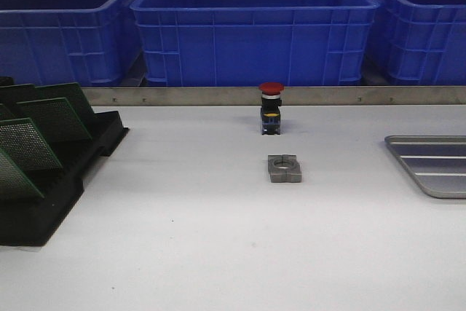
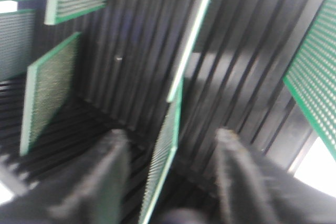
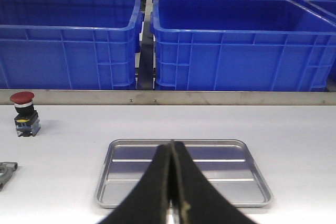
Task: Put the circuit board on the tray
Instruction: 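Grasp a green circuit board with the left gripper and lift it out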
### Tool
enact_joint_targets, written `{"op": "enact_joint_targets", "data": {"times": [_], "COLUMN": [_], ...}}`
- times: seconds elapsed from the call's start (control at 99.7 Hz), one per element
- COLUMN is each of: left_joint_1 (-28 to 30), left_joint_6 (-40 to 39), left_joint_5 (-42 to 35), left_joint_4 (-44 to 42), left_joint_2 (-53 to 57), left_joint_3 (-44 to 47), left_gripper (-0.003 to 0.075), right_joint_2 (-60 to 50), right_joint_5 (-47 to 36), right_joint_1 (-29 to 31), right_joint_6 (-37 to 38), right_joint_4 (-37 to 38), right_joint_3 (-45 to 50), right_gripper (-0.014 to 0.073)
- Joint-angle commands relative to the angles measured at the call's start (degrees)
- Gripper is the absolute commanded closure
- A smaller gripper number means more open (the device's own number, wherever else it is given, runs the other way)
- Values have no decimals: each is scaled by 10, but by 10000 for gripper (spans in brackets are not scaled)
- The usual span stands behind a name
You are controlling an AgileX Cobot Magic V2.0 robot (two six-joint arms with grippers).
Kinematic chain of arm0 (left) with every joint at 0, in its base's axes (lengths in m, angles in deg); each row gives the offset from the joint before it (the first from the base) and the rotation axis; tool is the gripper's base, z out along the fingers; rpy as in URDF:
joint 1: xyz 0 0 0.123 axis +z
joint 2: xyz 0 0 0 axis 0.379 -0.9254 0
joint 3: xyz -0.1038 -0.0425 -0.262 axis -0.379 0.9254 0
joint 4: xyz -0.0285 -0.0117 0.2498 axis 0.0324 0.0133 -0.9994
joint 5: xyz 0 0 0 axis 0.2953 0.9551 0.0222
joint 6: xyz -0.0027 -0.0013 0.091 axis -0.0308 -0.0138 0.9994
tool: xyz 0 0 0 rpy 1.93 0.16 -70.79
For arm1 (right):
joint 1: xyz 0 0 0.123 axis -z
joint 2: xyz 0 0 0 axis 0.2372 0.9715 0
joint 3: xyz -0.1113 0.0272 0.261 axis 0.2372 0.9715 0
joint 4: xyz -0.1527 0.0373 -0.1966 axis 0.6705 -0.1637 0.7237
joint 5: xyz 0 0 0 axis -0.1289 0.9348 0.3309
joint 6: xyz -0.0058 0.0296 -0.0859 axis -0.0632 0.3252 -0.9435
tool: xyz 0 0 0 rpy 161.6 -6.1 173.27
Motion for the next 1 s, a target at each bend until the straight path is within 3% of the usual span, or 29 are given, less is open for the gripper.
{"op": "enact_joint_targets", "data": {"times": [0.0, 0.08, 0.331, 0.612, 0.822, 0.993], "left_joint_1": [-3, -3, -2, -2, -22, -61], "left_joint_6": [-1, -1, -1, -3, -3, -3], "left_joint_5": [-17, -15, 4, 107, 120, 167], "left_joint_4": [10, 10, -6, -50, -3, 114], "left_joint_2": [15, 15, 27, 144, 241, 274], "left_joint_3": [-17, -17, -36, -41, -41, -41], "left_gripper": [622, 743, 741, 740, 740, 741], "right_joint_2": [-13, -13, -13, -13, -13, -13], "right_joint_5": [-47, -47, -47, -47, -47, -47], "right_joint_1": [4, 4, 4, 4, 4, 4], "right_joint_6": [-2, -2, -2, -2, -2, -2], "right_joint_4": [7, 7, 7, 7, 7, 7], "right_joint_3": [-7, -7, -7, -7, -7, -7], "right_gripper": [655, 655, 655, 655, 655, 655]}}
